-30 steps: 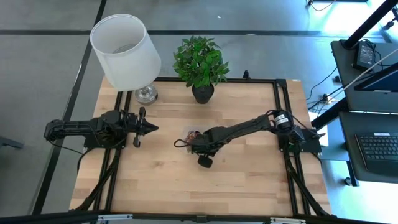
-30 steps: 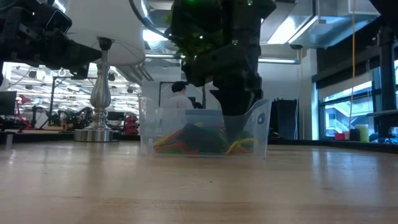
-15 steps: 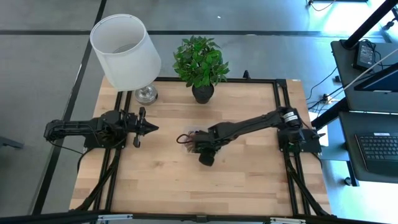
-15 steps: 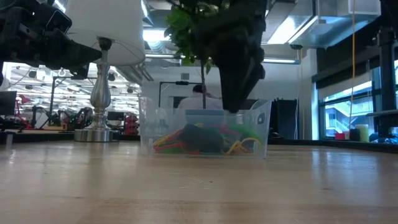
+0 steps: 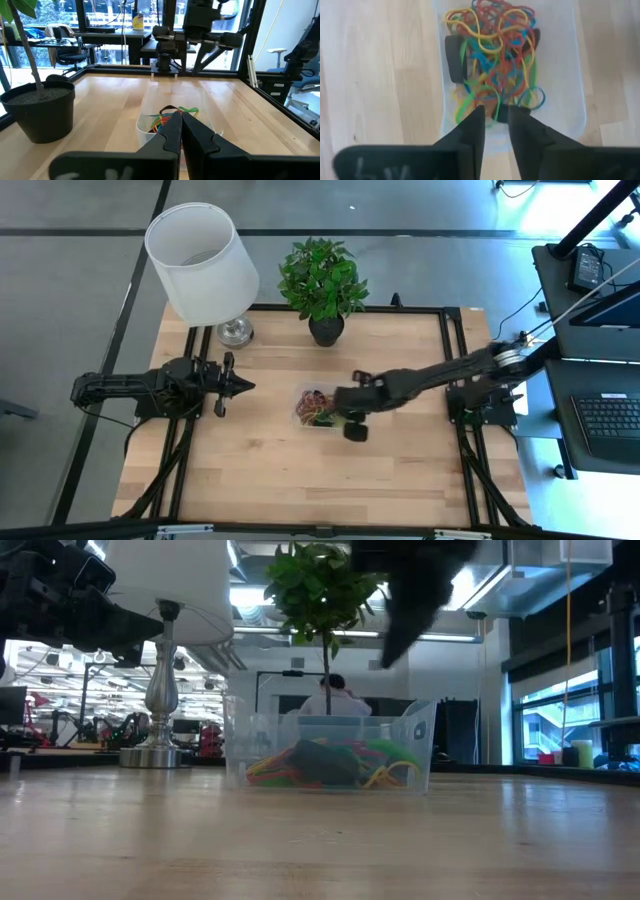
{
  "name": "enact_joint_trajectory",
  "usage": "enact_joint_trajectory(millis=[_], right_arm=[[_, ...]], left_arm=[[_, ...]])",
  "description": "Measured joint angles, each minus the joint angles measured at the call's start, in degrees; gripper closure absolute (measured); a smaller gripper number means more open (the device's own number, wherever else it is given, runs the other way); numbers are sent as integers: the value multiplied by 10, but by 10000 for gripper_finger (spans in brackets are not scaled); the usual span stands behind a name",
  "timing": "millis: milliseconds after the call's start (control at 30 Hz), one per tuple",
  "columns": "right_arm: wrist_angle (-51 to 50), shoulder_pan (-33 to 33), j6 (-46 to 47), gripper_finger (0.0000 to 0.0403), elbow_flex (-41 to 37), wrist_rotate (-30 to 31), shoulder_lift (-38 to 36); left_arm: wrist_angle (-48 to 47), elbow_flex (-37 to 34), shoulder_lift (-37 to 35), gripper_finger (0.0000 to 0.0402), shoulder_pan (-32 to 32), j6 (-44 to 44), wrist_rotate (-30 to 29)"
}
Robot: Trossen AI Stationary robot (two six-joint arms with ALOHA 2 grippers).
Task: Pick and place rubber bands into bin
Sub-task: Return to Home Position
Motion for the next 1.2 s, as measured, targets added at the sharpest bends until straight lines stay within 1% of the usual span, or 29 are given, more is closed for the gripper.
enact_joint_trajectory(millis=[100,300,400,500,567,667,800,967,1200], right_arm=[[97,2,0,330,-128,0,-95],[315,12,-3,359,-379,0,-316],[415,16,-25,374,-497,-3,-418],[498,17,-48,396,-599,-17,-510],[536,17,-64,397,-653,-20,-560],[567,14,-79,396,-710,-28,-629],[587,-3,-101,399,-757,-52,-701],[597,-24,-105,401,-788,-61,-775],[599,-37,-132,401,-823,-66,-872]], left_arm=[[0,0,0,394,0,0,0],[0,0,0,395,0,0,0],[0,0,0,395,0,0,0],[0,0,0,393,0,0,0],[0,0,0,394,0,0,0],[0,0,0,396,0,0,0],[0,0,0,394,0,0,0],[0,0,0,395,0,0,-2],[0,0,0,393,0,0,-2]])
